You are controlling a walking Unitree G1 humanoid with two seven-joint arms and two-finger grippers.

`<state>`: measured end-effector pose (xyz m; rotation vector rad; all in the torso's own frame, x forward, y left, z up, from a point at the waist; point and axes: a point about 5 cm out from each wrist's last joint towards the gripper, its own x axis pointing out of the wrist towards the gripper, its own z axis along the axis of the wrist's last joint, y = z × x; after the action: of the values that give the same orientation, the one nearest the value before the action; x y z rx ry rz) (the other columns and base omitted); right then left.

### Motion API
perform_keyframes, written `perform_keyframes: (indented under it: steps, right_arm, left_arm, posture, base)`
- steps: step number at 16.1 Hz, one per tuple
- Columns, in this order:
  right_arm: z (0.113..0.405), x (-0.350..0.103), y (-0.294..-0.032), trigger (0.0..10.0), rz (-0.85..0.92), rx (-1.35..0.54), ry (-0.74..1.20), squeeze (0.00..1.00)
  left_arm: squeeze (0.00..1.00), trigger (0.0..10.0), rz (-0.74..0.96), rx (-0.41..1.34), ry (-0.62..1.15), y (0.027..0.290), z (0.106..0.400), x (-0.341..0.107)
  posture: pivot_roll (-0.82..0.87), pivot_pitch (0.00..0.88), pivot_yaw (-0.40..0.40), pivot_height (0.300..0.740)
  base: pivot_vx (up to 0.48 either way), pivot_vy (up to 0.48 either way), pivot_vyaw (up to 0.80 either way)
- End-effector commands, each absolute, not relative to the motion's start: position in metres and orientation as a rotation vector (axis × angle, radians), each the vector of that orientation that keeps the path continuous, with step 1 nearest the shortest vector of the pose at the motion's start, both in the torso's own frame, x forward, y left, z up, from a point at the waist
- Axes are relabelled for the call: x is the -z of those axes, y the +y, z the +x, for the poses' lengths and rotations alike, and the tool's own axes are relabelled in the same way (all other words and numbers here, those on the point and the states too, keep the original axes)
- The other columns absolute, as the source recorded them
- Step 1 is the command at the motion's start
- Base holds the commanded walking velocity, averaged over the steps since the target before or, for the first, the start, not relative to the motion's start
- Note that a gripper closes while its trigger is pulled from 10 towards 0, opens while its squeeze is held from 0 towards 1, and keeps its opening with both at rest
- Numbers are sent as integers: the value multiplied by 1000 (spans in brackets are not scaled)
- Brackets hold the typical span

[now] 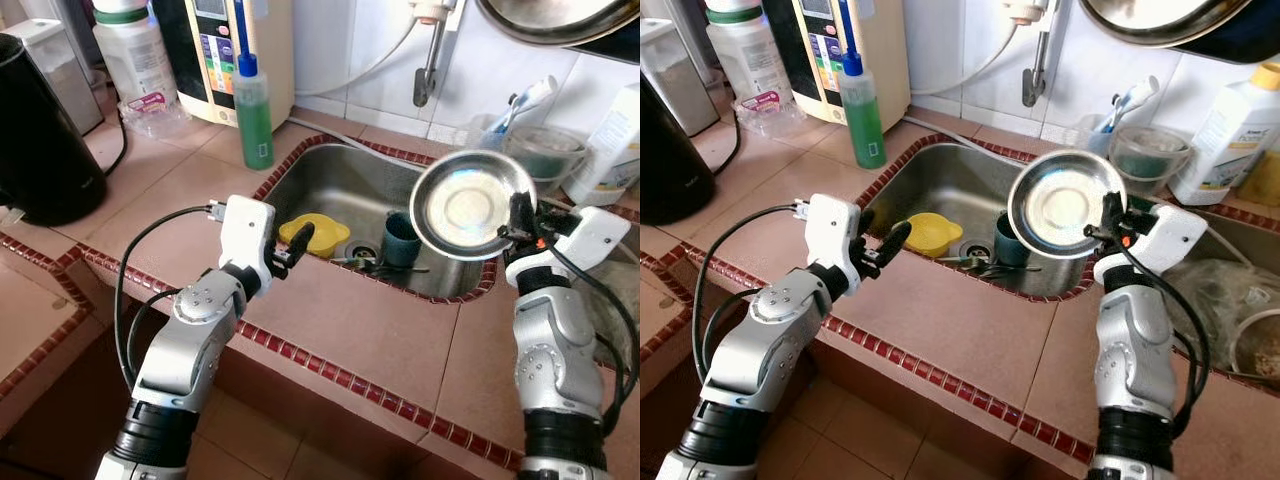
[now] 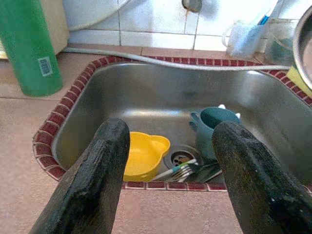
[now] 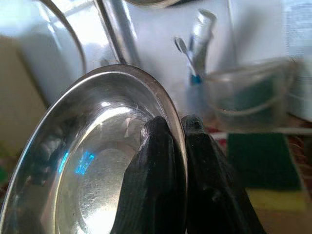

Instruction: Kitchen organization

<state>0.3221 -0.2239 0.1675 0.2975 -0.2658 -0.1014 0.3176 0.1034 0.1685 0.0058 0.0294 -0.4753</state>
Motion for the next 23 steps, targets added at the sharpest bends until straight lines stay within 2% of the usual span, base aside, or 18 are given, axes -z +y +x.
perform_keyframes:
  steps: [1,3,5,8,15,23]
  right_arm:
    - [326,-174,-226,10000,307,112,-287,0]
    - [329,-176,-226,10000,310,114,-287,0]
    - [343,-185,-226,10000,286,83,-282,0]
    - [350,-192,-225,10000,242,63,-283,0]
    - [361,-198,-217,10000,190,9,-251,0]
    - [384,-194,-198,10000,186,-107,-119,0]
  left_arm:
    - [0,10000,9,497,21,99,319,-172]
    - [0,10000,4,554,5,91,316,-175]
    - [0,10000,6,730,0,69,297,-181]
    - [0,10000,-4,790,17,63,286,-182]
    - [0,10000,-36,805,25,61,270,-196]
    - [0,10000,-56,809,40,58,260,-206]
  posture:
    - [-222,58,36,740]
    - [-222,61,36,740]
    - [-214,84,35,740]
    - [-196,131,31,740]
    - [-152,267,21,740]
    - [-107,297,10,740]
  base:
    - [0,0,0]
    - [0,0,0]
    - [0,0,0]
    - [0,0,0]
    - [0,0,0]
    - [0,0,0]
